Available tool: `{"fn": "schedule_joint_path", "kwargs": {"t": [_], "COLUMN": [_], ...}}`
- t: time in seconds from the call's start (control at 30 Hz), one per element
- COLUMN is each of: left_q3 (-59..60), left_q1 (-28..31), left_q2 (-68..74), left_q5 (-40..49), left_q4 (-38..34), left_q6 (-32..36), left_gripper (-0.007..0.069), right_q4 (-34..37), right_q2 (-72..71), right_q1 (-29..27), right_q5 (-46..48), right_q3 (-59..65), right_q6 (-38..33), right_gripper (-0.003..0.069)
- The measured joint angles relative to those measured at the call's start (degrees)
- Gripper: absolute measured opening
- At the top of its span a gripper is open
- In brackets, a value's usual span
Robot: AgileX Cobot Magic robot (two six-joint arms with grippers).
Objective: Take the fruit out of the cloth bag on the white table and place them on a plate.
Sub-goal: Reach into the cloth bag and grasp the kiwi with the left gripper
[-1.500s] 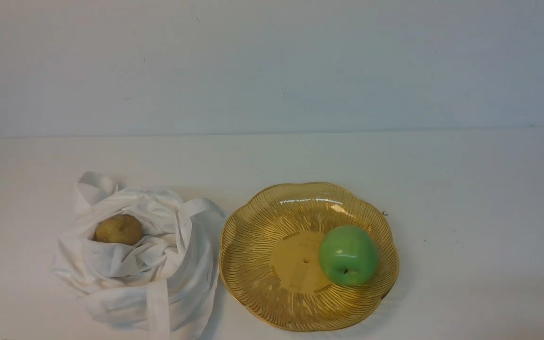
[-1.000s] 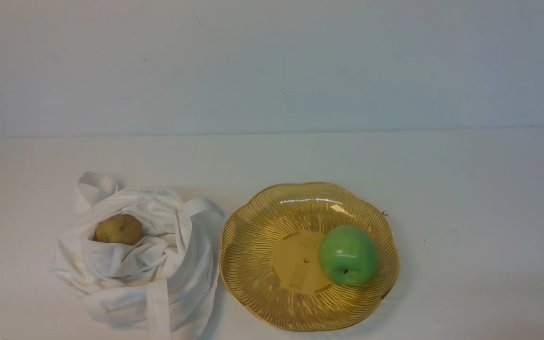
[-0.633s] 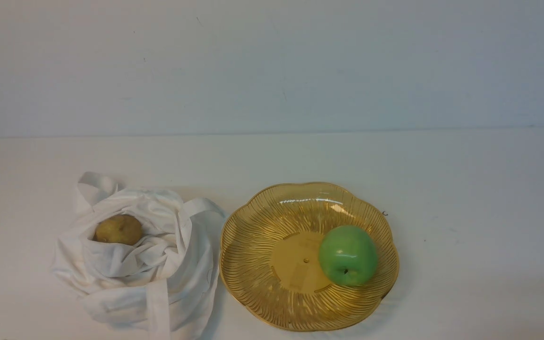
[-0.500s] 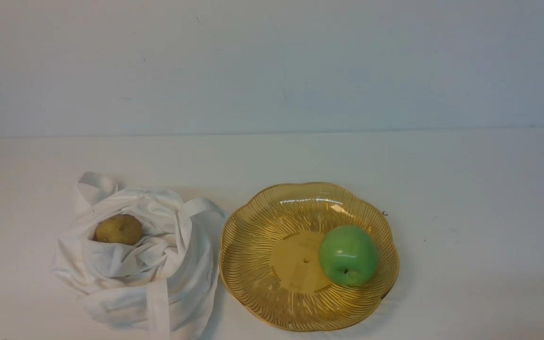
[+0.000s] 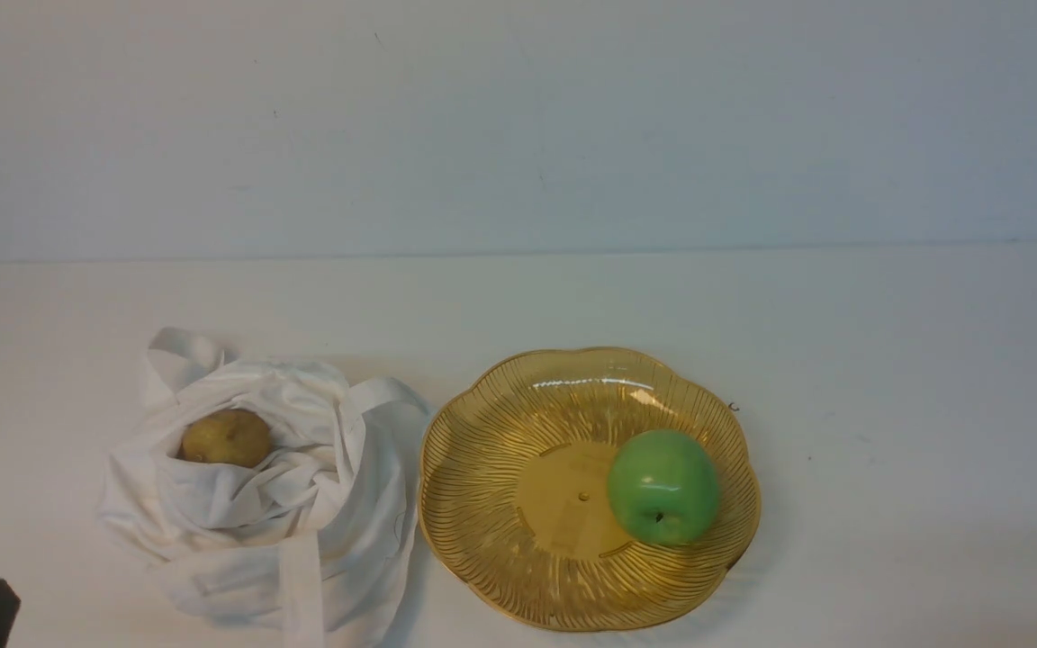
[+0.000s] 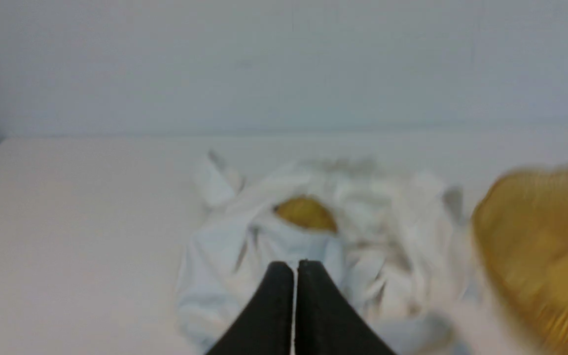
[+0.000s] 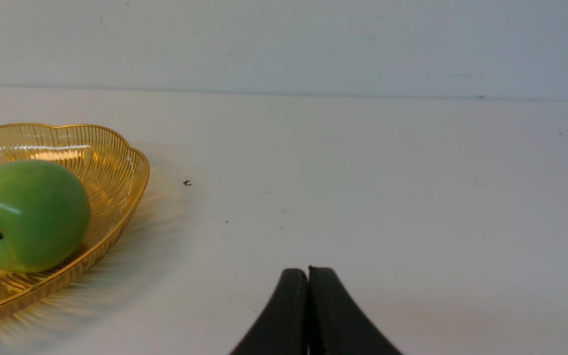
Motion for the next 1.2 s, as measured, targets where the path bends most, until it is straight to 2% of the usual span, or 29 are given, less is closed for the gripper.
{"fn": "schedule_joint_path", "kwargs": {"t": [0.13, 0.27, 0.4, 0.53, 0.63, 0.67, 0.7, 0.77, 0.87, 0.9, 1.0, 1.03, 1.1, 1.2], "left_q3": [0.0, 0.0, 0.0, -0.9, -8.2, -11.6, -19.4, -26.6, -44.3, -45.1, -57.1, -59.2, -63.0, -65.7], "left_q1": [0.0, 0.0, 0.0, 0.0, 0.0, 0.0, 0.0, 0.0, 0.0, 0.0, 0.0, 0.0, 0.0, 0.0], "left_q2": [0.0, 0.0, 0.0, 0.0, 0.0, 0.5, 2.3, 6.1, 19.0, 19.9, 35.2, 39.1, 49.2, 61.0], "left_q5": [-5.8, -7.6, -9.0, -21.8, -22.5, -20.3, -14.9, -5.6, 20.8, 22.5, 48.5, 53.8, 62.3, 64.5], "left_q4": [-9.6, -14.2, -15.0, -15.0, -12.2, -10.5, -6.7, -2.8, 2.0, 2.1, 2.4, 2.2, 1.7, 1.6], "left_q6": [-4.2, -5.0, -5.0, -5.1, -4.1, -3.3, -1.7, 0.0, 1.4, 1.4, 1.4, 1.4, 1.8, 4.1], "left_gripper": [-0.0008, -0.0008, -0.0008, -0.0008, -0.0008, -0.0008, -0.0008, -0.0008, -0.0008, -0.0008, -0.0008, -0.0008, -0.0008, -0.0008], "right_q4": [0.0, 0.0, 0.0, 0.0, 0.0, 0.0, 0.0, 0.0, 0.0, 0.0, 0.0, 0.0, 0.0, 0.0], "right_q2": [0.0, 0.0, 0.0, 0.0, 0.0, 0.0, 0.0, 0.0, 0.0, 0.0, 0.0, 0.0, 0.0, 0.0], "right_q1": [0.0, 0.0, 0.0, 0.0, 0.0, 0.0, 0.0, 0.0, 0.0, 0.0, 0.0, 0.0, 0.0, 0.0], "right_q5": [0.0, 0.0, 0.0, 0.0, 0.0, 0.0, 0.0, 0.0, 0.0, 0.0, 0.0, 0.0, 0.0, 0.0], "right_q3": [0.0, 0.0, 0.0, 0.0, 0.0, 0.0, 0.0, 0.0, 0.0, 0.0, 0.0, 0.0, 0.0, 0.0], "right_q6": [0.0, 0.0, 0.0, 0.0, 0.0, 0.0, 0.0, 0.0, 0.0, 0.0, 0.0, 0.0, 0.0, 0.0], "right_gripper": [-0.0013, -0.0013, -0.0013, -0.0013, -0.0013, -0.0013, -0.0013, -0.0013, -0.0013, -0.0013, -0.0013, -0.0013, -0.0013, -0.0013]}}
